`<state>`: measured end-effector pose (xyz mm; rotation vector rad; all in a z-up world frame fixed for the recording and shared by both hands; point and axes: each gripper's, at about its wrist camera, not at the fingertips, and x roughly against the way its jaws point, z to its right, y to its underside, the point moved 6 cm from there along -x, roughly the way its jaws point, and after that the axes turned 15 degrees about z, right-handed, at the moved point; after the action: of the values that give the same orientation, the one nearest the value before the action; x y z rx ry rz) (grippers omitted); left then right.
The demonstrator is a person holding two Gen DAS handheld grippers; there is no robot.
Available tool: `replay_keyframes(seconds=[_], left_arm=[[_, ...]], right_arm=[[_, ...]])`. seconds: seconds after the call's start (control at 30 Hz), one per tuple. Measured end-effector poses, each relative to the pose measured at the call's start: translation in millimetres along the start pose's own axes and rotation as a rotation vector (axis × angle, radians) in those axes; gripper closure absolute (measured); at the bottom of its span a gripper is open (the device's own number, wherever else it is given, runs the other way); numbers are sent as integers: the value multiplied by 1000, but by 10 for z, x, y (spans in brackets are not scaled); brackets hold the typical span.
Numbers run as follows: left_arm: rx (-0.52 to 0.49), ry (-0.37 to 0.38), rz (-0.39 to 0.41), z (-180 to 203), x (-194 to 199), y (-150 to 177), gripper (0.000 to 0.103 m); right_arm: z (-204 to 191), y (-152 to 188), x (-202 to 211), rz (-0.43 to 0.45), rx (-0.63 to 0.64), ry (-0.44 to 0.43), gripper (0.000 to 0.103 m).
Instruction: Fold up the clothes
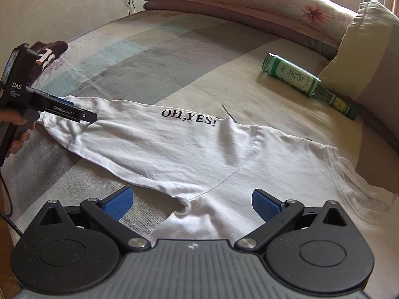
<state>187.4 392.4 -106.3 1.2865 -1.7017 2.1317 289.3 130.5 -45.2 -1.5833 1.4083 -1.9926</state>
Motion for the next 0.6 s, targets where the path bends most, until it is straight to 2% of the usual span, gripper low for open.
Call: replay_keyframes(seconds=[0.07,0.1,0.37,0.5,0.6], left_arm=[[45,-24,2,-176,26,58,18],[36,-14,5,-132,40,47,15],[-36,71,27,220,158,-39,18],[-202,182,61,789,176,39,17],[-250,211,54,897,135,175,14]], right_arm=[[-10,-3,-14,-7,3,2,0],[-12,-3,-20,-11,4,4,0],[118,114,10,-62,-17,83,0],[197,240,83,-100,-53,141,0],[253,327,181,-112,-68,163,0]])
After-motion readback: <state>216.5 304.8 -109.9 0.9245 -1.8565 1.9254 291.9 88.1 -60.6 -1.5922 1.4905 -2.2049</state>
